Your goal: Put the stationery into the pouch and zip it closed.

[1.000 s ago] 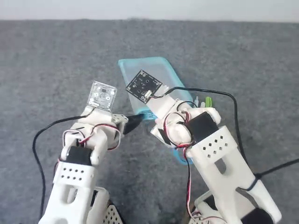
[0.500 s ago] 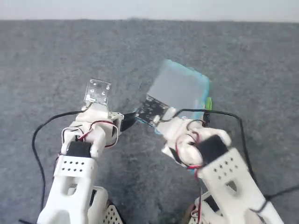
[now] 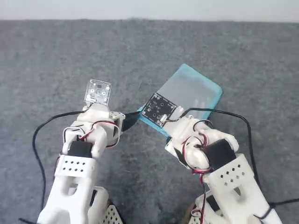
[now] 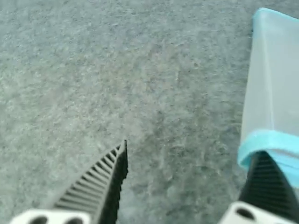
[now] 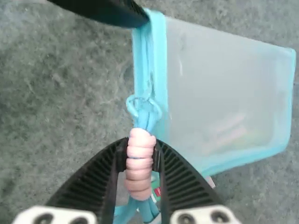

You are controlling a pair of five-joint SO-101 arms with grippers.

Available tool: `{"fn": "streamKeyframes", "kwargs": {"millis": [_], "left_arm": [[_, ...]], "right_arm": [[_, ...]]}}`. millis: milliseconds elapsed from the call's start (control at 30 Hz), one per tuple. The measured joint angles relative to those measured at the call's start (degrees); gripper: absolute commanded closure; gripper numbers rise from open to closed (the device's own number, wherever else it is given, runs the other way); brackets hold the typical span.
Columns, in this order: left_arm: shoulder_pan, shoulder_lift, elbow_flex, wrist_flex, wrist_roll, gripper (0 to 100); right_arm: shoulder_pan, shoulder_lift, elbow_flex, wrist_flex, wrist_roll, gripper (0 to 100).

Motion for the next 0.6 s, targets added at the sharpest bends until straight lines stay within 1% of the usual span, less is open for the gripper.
{"fn": "streamKeyframes", "kwargs": {"millis": [133,300,433,600], "left_arm": [[1.9,0.0,0.0,0.0,0.0,62],[1.8,0.0,0.0,0.0,0.0,62],[1.7,0.0,0.0,0.0,0.0,62],[1.8,0.0,0.0,-0.3,0.0,62]], "right_arm": [[-1.5,6.2,-4.9,0.0,-1.5,99.1],[-7.2,14.2,-13.0,0.8,-3.4,99.1],[-11.8,15.4,-16.6,3.2,-4.0,99.1],[-14.5,14.9,-16.8,5.2,-3.9,99.1]]}}
